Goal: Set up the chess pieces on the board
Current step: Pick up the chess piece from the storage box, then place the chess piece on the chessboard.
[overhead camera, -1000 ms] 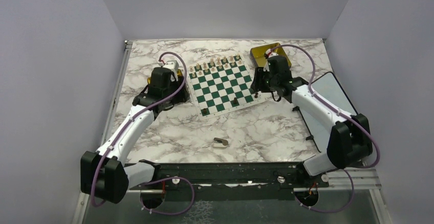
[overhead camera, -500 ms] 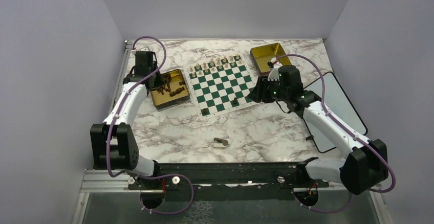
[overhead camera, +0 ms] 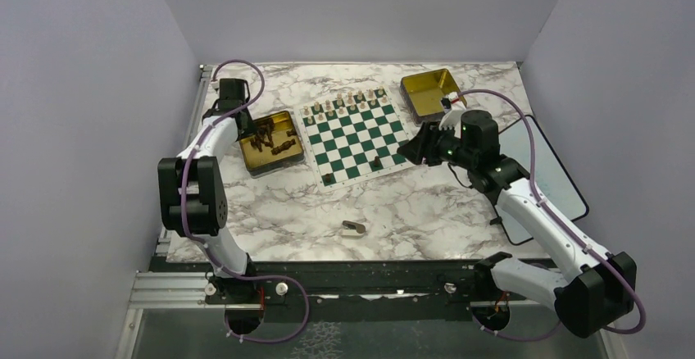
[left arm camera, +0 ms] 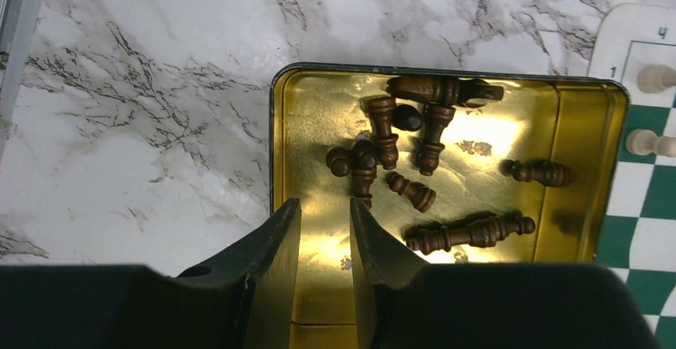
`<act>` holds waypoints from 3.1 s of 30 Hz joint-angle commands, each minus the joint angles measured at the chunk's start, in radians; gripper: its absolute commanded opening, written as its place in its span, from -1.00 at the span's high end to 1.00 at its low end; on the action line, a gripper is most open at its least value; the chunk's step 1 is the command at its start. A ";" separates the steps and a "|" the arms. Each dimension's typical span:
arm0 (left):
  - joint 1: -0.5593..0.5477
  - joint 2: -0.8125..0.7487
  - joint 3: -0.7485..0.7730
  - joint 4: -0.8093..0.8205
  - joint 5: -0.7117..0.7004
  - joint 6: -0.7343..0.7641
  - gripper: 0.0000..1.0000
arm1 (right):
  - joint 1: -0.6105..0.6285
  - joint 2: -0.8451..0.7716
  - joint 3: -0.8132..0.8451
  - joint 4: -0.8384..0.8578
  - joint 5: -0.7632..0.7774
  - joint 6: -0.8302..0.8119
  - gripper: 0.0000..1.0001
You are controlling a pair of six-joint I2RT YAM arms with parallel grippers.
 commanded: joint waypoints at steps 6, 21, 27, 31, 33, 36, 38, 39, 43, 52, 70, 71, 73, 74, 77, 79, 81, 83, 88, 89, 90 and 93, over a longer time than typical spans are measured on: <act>0.016 0.109 0.072 0.028 0.028 0.019 0.41 | -0.005 -0.023 -0.013 0.011 -0.017 -0.003 -0.03; 0.017 0.189 0.105 0.034 0.036 0.037 0.47 | -0.004 -0.010 -0.009 0.003 -0.014 -0.002 -0.02; 0.019 0.199 0.108 0.034 0.033 0.041 0.51 | -0.005 -0.013 -0.019 0.003 -0.015 0.000 -0.03; 0.018 0.202 0.111 0.034 0.036 0.049 0.60 | -0.005 -0.014 -0.022 -0.002 -0.003 -0.008 -0.02; 0.018 0.197 0.108 0.033 0.036 0.051 0.61 | -0.005 -0.011 -0.025 -0.003 -0.003 -0.008 -0.02; 0.019 0.184 0.102 0.023 0.036 0.047 0.64 | -0.005 -0.011 -0.026 -0.003 -0.007 -0.008 -0.03; 0.019 0.176 0.101 0.017 0.038 0.042 0.66 | -0.004 -0.011 -0.029 -0.002 -0.001 -0.008 -0.02; 0.018 0.173 0.104 0.011 0.041 0.040 0.69 | -0.005 -0.010 -0.030 -0.003 0.007 -0.006 -0.03; 0.017 0.159 0.118 -0.026 0.067 0.044 0.73 | -0.004 -0.008 -0.038 -0.020 0.032 0.008 -0.03; 0.014 0.089 0.119 -0.104 0.041 0.012 0.77 | -0.004 -0.053 -0.039 -0.101 0.068 -0.009 -0.21; -0.099 -0.166 0.088 -0.180 0.178 -0.004 0.78 | -0.004 -0.125 -0.068 -0.155 0.076 -0.019 -1.00; -0.115 -0.176 0.092 -0.187 0.178 0.002 0.78 | -0.005 -0.130 -0.068 -0.160 0.077 -0.022 -1.00; -0.159 -0.195 0.100 -0.198 0.169 0.013 0.78 | -0.004 -0.141 -0.072 -0.168 0.086 -0.021 -1.00; -0.182 -0.201 0.106 -0.205 0.157 0.013 0.78 | -0.005 -0.146 -0.074 -0.171 0.089 -0.022 -1.00; -0.259 -0.207 0.126 -0.227 0.138 0.010 0.78 | -0.005 -0.160 -0.072 -0.191 0.099 -0.036 -1.00; -0.311 -0.202 0.145 -0.245 0.117 0.006 0.78 | -0.005 -0.169 -0.068 -0.204 0.113 -0.043 -1.00; -0.359 -0.195 0.157 -0.254 0.091 0.001 0.78 | -0.005 -0.175 -0.068 -0.209 0.125 -0.050 -1.00; -0.405 -0.188 0.160 -0.254 0.072 -0.010 0.78 | -0.004 -0.179 -0.072 -0.211 0.135 -0.055 -1.00; -0.490 -0.129 0.163 -0.252 0.003 -0.013 0.78 | -0.004 -0.180 -0.081 -0.210 0.126 -0.064 -1.00; -0.498 -0.115 0.164 -0.252 -0.004 -0.013 0.78 | -0.005 -0.180 -0.079 -0.216 0.125 -0.067 -1.00; -0.508 -0.103 0.167 -0.251 -0.008 -0.015 0.78 | -0.004 -0.180 -0.077 -0.222 0.124 -0.068 -1.00; -0.541 -0.071 0.167 -0.245 -0.036 -0.022 0.78 | -0.004 -0.185 -0.087 -0.227 0.125 -0.065 -1.00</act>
